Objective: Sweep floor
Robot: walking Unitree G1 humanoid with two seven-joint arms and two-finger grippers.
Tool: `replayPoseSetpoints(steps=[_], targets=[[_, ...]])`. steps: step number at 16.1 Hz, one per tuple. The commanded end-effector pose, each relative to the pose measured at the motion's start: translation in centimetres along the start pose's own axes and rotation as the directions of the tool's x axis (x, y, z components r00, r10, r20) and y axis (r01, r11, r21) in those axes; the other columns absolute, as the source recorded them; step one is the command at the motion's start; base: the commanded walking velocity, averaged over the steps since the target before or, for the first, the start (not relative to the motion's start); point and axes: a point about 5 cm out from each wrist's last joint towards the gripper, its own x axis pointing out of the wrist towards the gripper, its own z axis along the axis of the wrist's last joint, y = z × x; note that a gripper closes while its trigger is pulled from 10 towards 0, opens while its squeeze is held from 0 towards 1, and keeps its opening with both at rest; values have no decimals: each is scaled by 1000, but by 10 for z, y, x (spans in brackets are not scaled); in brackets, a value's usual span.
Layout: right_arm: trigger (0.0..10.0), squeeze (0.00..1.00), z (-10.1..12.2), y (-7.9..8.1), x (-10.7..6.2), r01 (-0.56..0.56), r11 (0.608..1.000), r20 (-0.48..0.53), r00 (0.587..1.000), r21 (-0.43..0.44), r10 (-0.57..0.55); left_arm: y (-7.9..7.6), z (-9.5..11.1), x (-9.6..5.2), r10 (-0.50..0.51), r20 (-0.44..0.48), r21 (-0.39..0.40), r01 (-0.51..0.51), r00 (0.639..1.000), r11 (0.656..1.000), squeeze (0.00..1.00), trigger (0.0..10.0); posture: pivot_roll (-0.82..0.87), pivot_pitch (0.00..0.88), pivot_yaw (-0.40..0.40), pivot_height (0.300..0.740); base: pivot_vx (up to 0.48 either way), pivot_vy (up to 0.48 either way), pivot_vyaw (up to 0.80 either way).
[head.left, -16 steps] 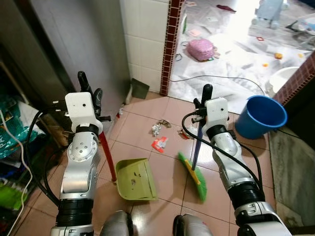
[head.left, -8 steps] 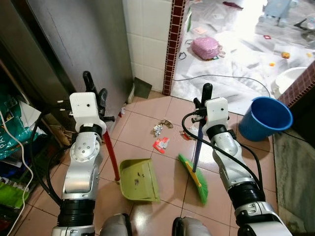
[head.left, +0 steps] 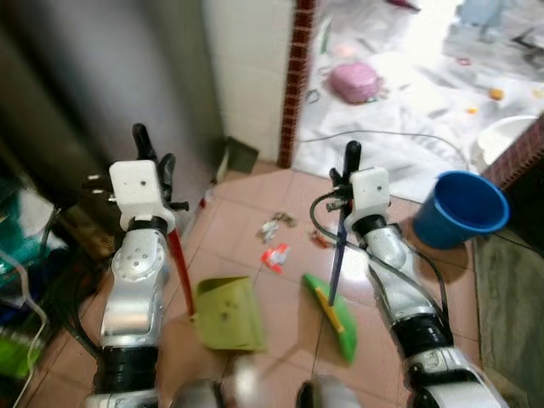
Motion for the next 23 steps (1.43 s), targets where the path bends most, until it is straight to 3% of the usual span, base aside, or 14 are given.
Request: replayPoseSetpoints(steps=[1,6,19,23], targets=[[10000,0,18,5,8,-23,999,75,997,-22,24,6,14,1,18,69,-14,-17,997,1000,0,10000,-11,102,-18,740,375,0,0],[10000,0,17,7,8,-30,999,75,997,-21,31,5,16,2,14,76,-18,-12,997,1000,0,10000,-10,98,-17,740,380,0,0],[10000,0,16,8,7,-36,999,71,997,-14,37,4,14,2,9,70,-15,-8,998,1000,0,10000,-11,102,-18,740,330,299,0],[10000,0,16,7,8,-32,999,71,997,-19,33,2,11,2,12,57,-16,-11,998,1000,0,10000,-10,105,-19,740,0,0,0]])
